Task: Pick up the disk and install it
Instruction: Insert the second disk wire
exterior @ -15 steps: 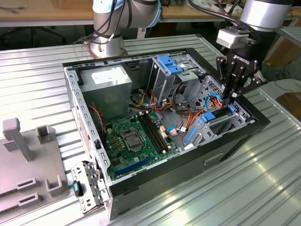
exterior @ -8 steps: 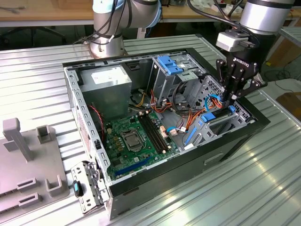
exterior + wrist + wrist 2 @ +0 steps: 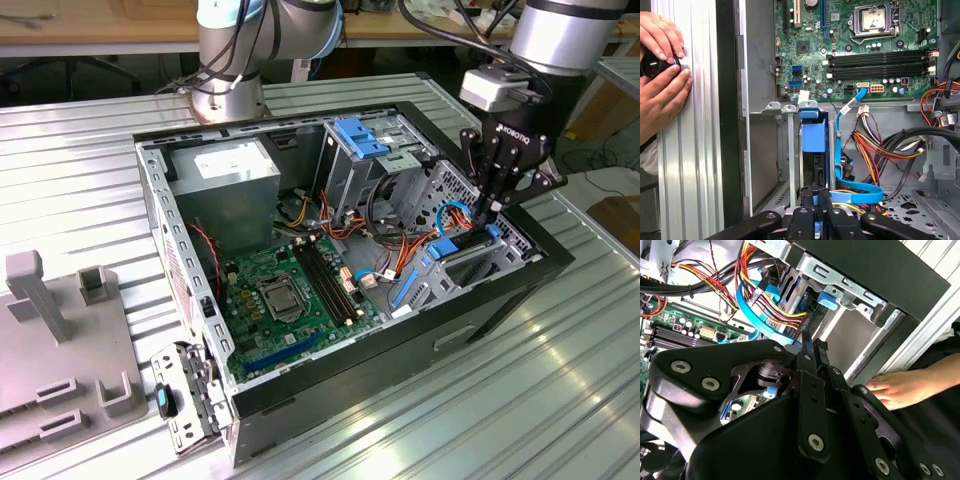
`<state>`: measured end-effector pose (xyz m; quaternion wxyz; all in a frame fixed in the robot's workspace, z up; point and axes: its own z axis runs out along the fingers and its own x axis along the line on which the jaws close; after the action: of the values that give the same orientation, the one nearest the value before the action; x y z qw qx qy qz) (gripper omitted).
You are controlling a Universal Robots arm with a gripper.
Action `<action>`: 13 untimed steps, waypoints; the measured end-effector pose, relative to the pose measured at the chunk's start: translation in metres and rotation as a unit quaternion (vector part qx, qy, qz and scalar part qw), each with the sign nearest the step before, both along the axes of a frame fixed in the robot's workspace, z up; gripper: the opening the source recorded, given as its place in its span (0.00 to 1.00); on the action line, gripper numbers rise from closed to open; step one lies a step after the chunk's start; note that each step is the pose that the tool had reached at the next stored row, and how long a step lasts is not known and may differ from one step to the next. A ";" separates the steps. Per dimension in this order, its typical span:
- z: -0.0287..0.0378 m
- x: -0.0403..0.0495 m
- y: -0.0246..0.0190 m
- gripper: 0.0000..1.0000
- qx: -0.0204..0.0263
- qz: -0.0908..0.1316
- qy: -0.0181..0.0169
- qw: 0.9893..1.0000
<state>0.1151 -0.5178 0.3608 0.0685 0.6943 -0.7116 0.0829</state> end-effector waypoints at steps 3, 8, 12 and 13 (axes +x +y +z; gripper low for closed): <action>-0.0003 -0.0024 -0.0017 0.16 0.006 0.000 -0.001 1.000; -0.0008 -0.0054 -0.0031 0.16 0.019 0.005 -0.003 1.000; -0.0008 -0.0084 -0.0044 0.16 0.020 0.007 -0.005 1.000; -0.0010 -0.0084 -0.0052 0.16 0.020 0.007 -0.005 1.000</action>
<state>0.1067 -0.5230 0.3598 0.0498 0.7004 -0.7083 0.0726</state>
